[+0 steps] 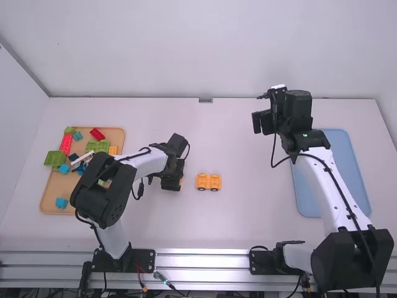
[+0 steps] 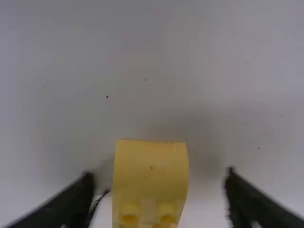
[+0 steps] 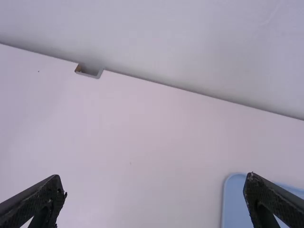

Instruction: Assemble lego blocks to make yellow taxi

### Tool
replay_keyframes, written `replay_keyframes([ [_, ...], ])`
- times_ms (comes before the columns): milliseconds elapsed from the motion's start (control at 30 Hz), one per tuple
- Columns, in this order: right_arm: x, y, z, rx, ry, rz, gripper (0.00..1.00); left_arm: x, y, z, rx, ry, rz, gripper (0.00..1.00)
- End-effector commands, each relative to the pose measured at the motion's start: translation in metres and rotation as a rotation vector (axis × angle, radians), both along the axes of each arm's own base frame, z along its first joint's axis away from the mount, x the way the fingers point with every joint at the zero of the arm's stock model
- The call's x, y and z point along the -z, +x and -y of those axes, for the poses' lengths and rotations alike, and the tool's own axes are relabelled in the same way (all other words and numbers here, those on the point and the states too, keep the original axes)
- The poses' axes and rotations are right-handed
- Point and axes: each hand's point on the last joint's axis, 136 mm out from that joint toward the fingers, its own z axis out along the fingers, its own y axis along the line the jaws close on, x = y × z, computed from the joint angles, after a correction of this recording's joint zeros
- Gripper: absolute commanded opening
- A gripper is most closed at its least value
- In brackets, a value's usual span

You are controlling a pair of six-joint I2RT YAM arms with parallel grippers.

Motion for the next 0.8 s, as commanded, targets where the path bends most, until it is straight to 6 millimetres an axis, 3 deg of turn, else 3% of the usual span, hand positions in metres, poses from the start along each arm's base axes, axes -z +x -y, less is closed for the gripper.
replay_keyframes([
  [0, -0.003, -0.002, 0.001, 0.003, 0.006, 0.009, 0.99, 0.005, -0.001, -0.002, 0.076, 0.009, 0.004, 0.99],
  [100, -0.003, -0.002, -0.001, 0.000, 0.006, 0.009, 0.99, -0.003, 0.004, 0.008, 0.133, -0.030, 0.009, 0.99],
  [267, -0.003, -0.002, -0.003, -0.006, 0.006, 0.009, 0.99, -0.018, 0.006, 0.009, 0.185, -0.014, -0.004, 0.99],
  [367, -0.003, -0.002, -0.003, -0.006, 0.006, 0.009, 0.99, -0.043, 0.010, 0.009, 0.343, 0.015, -0.002, 0.99],
  [400, -0.003, -0.002, -0.003, -0.006, 0.006, 0.009, 0.99, -0.043, 0.010, 0.009, 0.343, 0.015, -0.002, 0.99],
  [500, -0.003, -0.002, -0.003, -0.006, 0.006, 0.008, 0.99, -0.069, 0.033, 0.002, 0.585, 0.098, 0.074, 0.99],
  [533, -0.003, -0.003, -0.003, -0.006, 0.006, 0.008, 0.99, -0.085, 0.044, -0.001, 0.784, 0.160, 0.115, 0.99],
  [633, -0.003, -0.003, -0.004, -0.008, 0.006, 0.007, 0.99, -0.107, 0.057, 0.006, 1.142, 0.211, 0.188, 0.99],
  [667, -0.002, -0.003, -0.004, -0.008, 0.006, 0.004, 0.99, -0.125, 0.066, 0.014, 1.479, 0.273, 0.259, 0.99],
  [700, -0.002, -0.003, -0.004, -0.008, 0.006, 0.004, 0.99, -0.126, 0.067, 0.014, 1.508, 0.280, 0.263, 0.99],
  [733, -0.001, -0.004, -0.003, -0.006, 0.005, 0.000, 0.99, -0.139, 0.072, 0.015, 1.770, 0.349, 0.298, 0.99],
  [767, -0.001, -0.004, -0.003, -0.006, 0.005, 0.000, 0.99, -0.139, 0.072, 0.015, 1.770, 0.349, 0.298, 0.99],
])
